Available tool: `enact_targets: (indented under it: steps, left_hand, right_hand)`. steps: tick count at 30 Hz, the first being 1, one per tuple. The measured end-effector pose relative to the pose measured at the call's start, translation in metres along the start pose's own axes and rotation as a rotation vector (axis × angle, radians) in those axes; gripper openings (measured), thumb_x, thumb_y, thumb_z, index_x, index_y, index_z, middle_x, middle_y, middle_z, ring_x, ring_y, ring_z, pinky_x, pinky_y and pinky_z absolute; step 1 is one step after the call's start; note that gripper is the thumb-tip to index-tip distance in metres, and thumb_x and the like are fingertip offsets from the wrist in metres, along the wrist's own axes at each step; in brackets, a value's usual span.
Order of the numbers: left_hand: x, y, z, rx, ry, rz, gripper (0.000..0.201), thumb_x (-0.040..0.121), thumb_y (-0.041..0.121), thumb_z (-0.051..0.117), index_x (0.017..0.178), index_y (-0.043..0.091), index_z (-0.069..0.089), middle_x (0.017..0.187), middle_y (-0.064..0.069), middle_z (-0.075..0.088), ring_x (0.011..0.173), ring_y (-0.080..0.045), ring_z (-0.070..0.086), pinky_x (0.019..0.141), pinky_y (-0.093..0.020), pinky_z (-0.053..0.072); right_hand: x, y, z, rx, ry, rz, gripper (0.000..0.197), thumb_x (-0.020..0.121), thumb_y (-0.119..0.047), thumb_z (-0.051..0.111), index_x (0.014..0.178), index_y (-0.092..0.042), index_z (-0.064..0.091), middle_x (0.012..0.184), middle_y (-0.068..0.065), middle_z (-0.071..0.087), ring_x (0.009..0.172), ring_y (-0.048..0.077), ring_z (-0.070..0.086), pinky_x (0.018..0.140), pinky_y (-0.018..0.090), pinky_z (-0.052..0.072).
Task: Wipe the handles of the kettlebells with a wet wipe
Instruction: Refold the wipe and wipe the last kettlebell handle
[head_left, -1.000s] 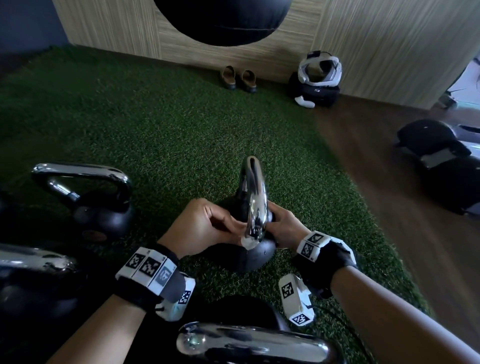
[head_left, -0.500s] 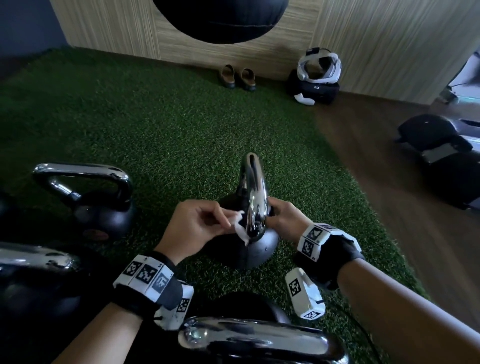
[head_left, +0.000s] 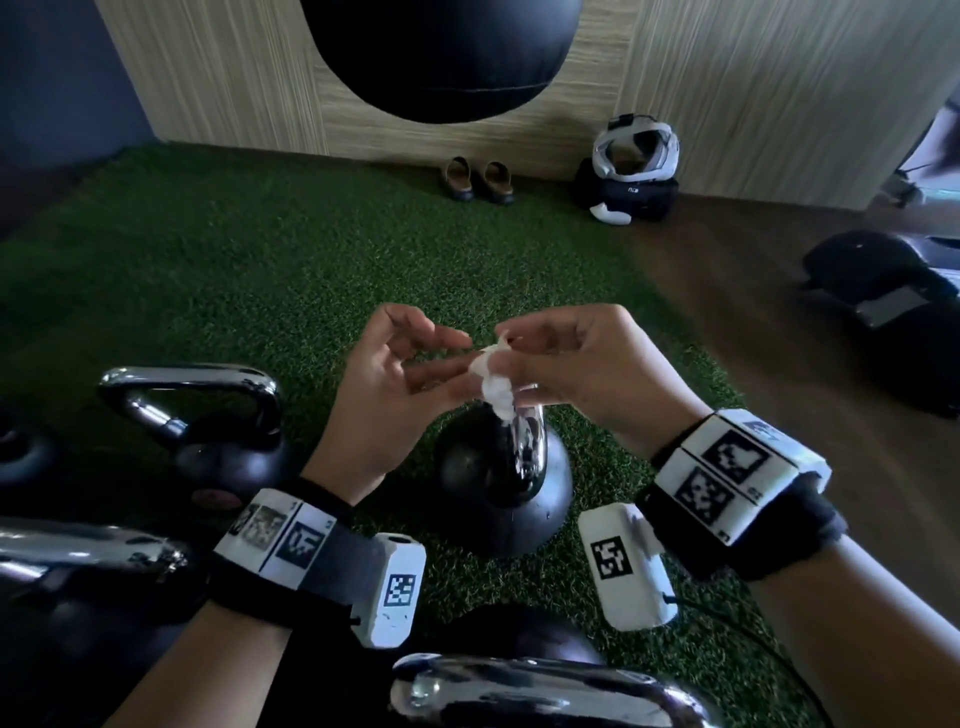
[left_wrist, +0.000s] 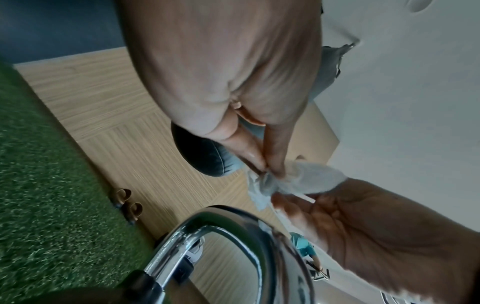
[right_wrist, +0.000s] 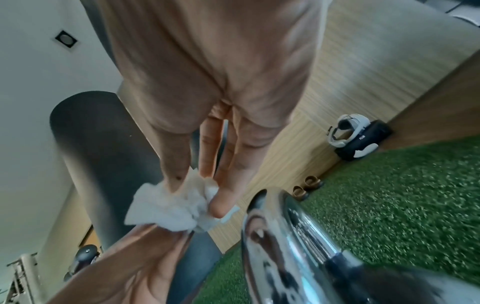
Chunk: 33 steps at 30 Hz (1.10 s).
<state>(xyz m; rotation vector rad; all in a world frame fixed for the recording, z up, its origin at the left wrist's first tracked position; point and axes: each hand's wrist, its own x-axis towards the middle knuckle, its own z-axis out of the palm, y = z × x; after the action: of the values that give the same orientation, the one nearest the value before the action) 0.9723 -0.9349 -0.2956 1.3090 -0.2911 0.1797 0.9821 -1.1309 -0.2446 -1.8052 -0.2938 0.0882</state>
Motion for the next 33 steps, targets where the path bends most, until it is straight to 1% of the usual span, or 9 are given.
enact_targets:
  steps: [6, 9, 11, 13, 14, 16, 23, 29, 33]
  left_hand:
    - [-0.002, -0.007, -0.002, -0.015, -0.228, -0.009, 0.067, 0.076, -0.016, 0.069, 0.113, 0.024, 0.032, 0.123, -0.01, 0.06, 0.123, -0.024, 0.062, 0.099, -0.041, 0.056]
    - [0.002, -0.027, -0.018, 0.362, -0.246, -0.09, 0.081, 0.067, -0.003, 0.063, 0.132, 0.033, 0.031, 0.142, 0.003, 0.052, 0.137, -0.011, 0.049, 0.108, -0.037, 0.047]
    - [0.006, -0.05, -0.026, 0.754, -0.437, -0.22, 0.113, 0.07, 0.015, 0.081, 0.157, 0.033, 0.011, 0.163, 0.008, 0.029, 0.151, -0.012, 0.029, 0.118, -0.031, 0.038]
    - [0.004, -0.079, -0.022, 1.057, -0.621, -0.296, 0.143, 0.065, 0.05, 0.091, 0.161, 0.033, -0.014, 0.172, 0.006, 0.003, 0.158, -0.017, 0.004, 0.129, -0.043, 0.014]
    - [0.0, -0.095, -0.015, 1.149, -0.638, -0.263, 0.153, 0.057, 0.067, 0.088, 0.16, 0.03, -0.019, 0.172, 0.004, -0.001, 0.158, -0.019, 0.002, 0.129, -0.048, 0.005]
    - [-0.007, -0.122, 0.0, 1.215, -0.52, -0.161, 0.165, 0.041, 0.09, 0.076, 0.161, 0.025, -0.017, 0.172, -0.001, 0.003, 0.158, -0.025, 0.009, 0.128, -0.056, 0.015]
    - [-0.009, -0.153, 0.005, 1.21, -0.273, 0.165, 0.136, 0.061, 0.092, 0.063, 0.158, 0.005, 0.022, 0.155, -0.007, 0.043, 0.144, -0.022, 0.041, 0.122, -0.043, 0.031]
    - [-0.002, -0.148, -0.003, 1.126, -0.345, 0.179, 0.124, 0.064, 0.086, 0.067, 0.155, 0.007, 0.034, 0.149, -0.004, 0.05, 0.138, -0.019, 0.046, 0.119, -0.04, 0.036]
    - [0.008, -0.125, -0.017, 0.958, -0.478, 0.204, 0.106, 0.062, 0.065, 0.088, 0.147, 0.018, 0.046, 0.134, 0.018, 0.049, 0.124, -0.005, 0.05, 0.114, -0.036, 0.043]
  right_hand:
    - [0.003, 0.015, -0.01, 0.154, 0.09, 0.085, 0.027, 0.075, 0.005, 0.083, 0.1, -0.002, 0.075, 0.086, 0.006, 0.077, 0.079, 0.02, 0.077, 0.069, 0.029, 0.061]
    - [0.004, 0.021, -0.022, 0.174, 0.164, 0.089, 0.025, 0.076, 0.008, 0.082, 0.097, -0.003, 0.075, 0.078, 0.002, 0.071, 0.069, 0.014, 0.071, 0.062, 0.021, 0.057]
    - [0.006, 0.029, -0.03, 0.149, 0.266, 0.079, 0.026, 0.075, 0.008, 0.083, 0.097, -0.005, 0.075, 0.078, 0.002, 0.07, 0.069, 0.015, 0.069, 0.062, 0.022, 0.056]
    - [0.01, 0.041, -0.034, 0.095, 0.373, 0.072, 0.029, 0.073, 0.007, 0.085, 0.095, -0.01, 0.075, 0.085, 0.006, 0.071, 0.073, 0.019, 0.069, 0.063, 0.025, 0.057]
    - [0.014, 0.048, -0.035, 0.062, 0.419, 0.084, 0.032, 0.072, 0.006, 0.085, 0.096, -0.013, 0.075, 0.089, 0.007, 0.071, 0.076, 0.022, 0.07, 0.064, 0.027, 0.059]
    - [0.018, 0.065, -0.035, -0.014, 0.471, 0.134, 0.039, 0.07, 0.002, 0.086, 0.102, -0.017, 0.076, 0.094, 0.005, 0.073, 0.083, 0.026, 0.075, 0.071, 0.036, 0.064]
    - [0.035, 0.109, -0.026, 0.007, 0.522, 0.308, 0.036, 0.07, 0.001, 0.084, 0.103, -0.014, 0.078, 0.089, 0.004, 0.079, 0.084, 0.023, 0.079, 0.081, 0.04, 0.065]
    - [0.051, 0.121, -0.003, 0.037, 0.445, 0.321, 0.033, 0.072, -0.003, 0.085, 0.103, -0.013, 0.078, 0.091, 0.011, 0.079, 0.087, 0.03, 0.078, 0.084, 0.048, 0.064]
    - [0.049, 0.122, 0.009, -0.238, 0.424, 0.283, 0.034, 0.082, -0.028, 0.084, 0.115, -0.02, 0.078, 0.1, -0.003, 0.079, 0.083, 0.019, 0.076, 0.074, 0.033, 0.064]
